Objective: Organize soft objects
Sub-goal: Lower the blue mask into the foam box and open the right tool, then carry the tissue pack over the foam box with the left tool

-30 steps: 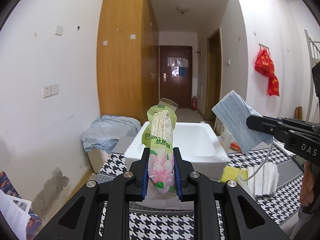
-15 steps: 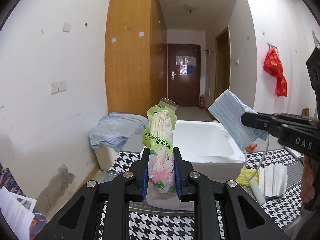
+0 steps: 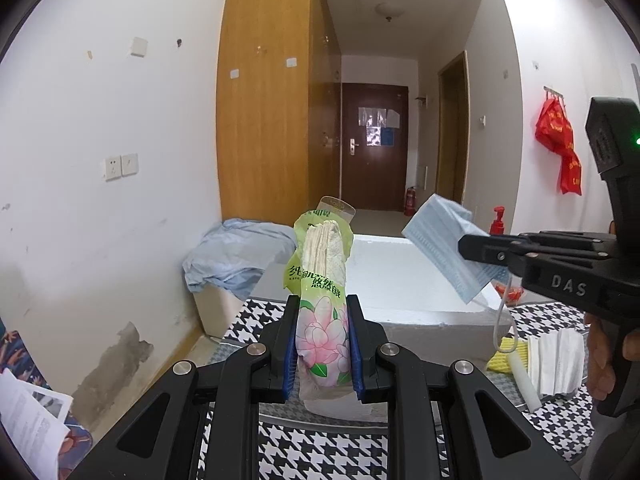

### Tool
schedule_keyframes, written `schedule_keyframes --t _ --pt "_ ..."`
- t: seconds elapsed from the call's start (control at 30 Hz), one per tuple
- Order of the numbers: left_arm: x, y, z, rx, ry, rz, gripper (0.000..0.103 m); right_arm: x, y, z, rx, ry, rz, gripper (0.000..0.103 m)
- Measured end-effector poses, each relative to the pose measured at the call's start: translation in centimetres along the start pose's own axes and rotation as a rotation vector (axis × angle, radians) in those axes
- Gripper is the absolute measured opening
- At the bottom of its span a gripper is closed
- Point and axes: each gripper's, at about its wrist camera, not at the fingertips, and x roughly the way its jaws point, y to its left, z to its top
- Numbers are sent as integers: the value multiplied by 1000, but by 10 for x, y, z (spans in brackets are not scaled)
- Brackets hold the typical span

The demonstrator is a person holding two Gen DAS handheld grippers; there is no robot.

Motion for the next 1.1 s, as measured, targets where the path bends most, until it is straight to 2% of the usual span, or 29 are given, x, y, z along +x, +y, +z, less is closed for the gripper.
schedule_keyframes --t 0.5,0.57,0.63,0.73,0.83,1.1 --pt "5 6 -1 -16 4 1 23 33 -1 -2 1 94 -14 11" --pt "5 7 -1 -22 4 4 23 36 -2 -2 -2 105 -23 29" --pt "6 9 -1 -25 4 8 23 35 -1 -3 -6 98 -21 64" --pt "6 8 -2 -24 4 10 23 32 0 -4 -4 87 -16 80" --pt "7 6 -1 -15 2 8 23 27 1 -5 -11 75 -24 94" --pt "9 1 1 5 1 -15 23 16 -3 -7 -11 41 -37 102"
